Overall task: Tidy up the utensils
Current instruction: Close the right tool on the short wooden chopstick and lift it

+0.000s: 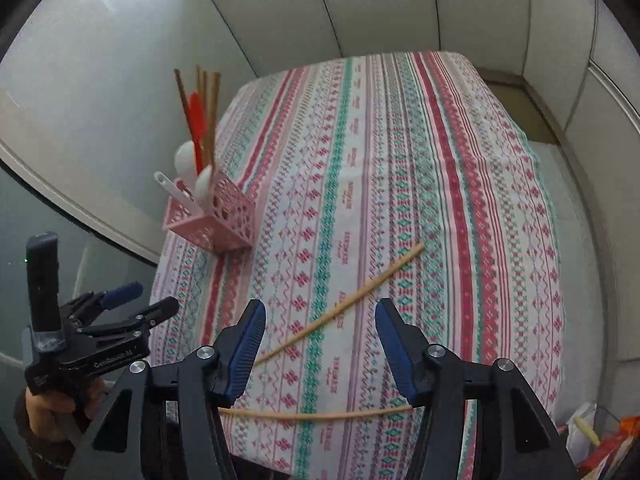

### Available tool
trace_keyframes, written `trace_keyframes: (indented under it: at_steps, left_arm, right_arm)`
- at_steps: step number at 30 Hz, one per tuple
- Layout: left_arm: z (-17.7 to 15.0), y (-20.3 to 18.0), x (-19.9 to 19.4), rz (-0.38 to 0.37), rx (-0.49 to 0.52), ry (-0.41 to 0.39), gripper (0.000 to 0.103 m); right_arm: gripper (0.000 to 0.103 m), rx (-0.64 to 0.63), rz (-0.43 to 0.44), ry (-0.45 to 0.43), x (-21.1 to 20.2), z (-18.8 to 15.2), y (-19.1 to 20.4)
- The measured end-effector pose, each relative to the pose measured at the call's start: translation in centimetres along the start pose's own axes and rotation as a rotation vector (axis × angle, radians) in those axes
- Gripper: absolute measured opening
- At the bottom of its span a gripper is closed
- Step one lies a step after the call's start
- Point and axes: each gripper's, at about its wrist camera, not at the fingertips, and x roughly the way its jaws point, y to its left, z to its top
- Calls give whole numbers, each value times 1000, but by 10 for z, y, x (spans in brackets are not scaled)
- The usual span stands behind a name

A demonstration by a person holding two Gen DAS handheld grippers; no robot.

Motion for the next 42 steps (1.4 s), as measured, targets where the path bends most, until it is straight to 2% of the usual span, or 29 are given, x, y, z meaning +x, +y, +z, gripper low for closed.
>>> trace_keyframes:
  at_steps: [4, 7, 14, 18, 21, 24, 28, 35, 37, 42]
  left_arm:
    - [-7, -11, 9, -20, 30, 46, 78]
    - [-11, -19, 16, -13, 57, 74, 78]
    - [-20, -31, 26, 3, 106, 106, 78]
    - [-25, -33, 29, 8, 125, 116, 78]
    - [-26, -33, 30, 13, 133, 121, 78]
    - [-27, -33, 31, 11, 132, 122, 78]
    - [-27, -31, 31, 8, 125, 122, 78]
    - [-25, -26, 30, -1, 116, 116, 78]
    - [-25, -27, 31, 1, 120, 118, 78]
    - [-26, -27, 33, 5, 122, 123, 78]
  right_arm:
    - [59, 98, -12, 185, 32, -23, -27]
    - [59, 166, 2, 287, 52, -40, -42]
    - [58, 290, -41, 417, 88, -68, -55]
    - [52, 330, -52, 474, 105, -79, -49]
    - [50, 330, -101, 446, 106, -78, -37]
    - [48, 318, -185, 400, 106, -76, -23]
    - [33, 271, -287, 330, 106, -70, -4]
    - [19, 295, -287, 280, 107, -46, -7]
    - [14, 280, -282, 263, 105, -36, -10]
    - [9, 207, -277, 212, 115, -3, -24]
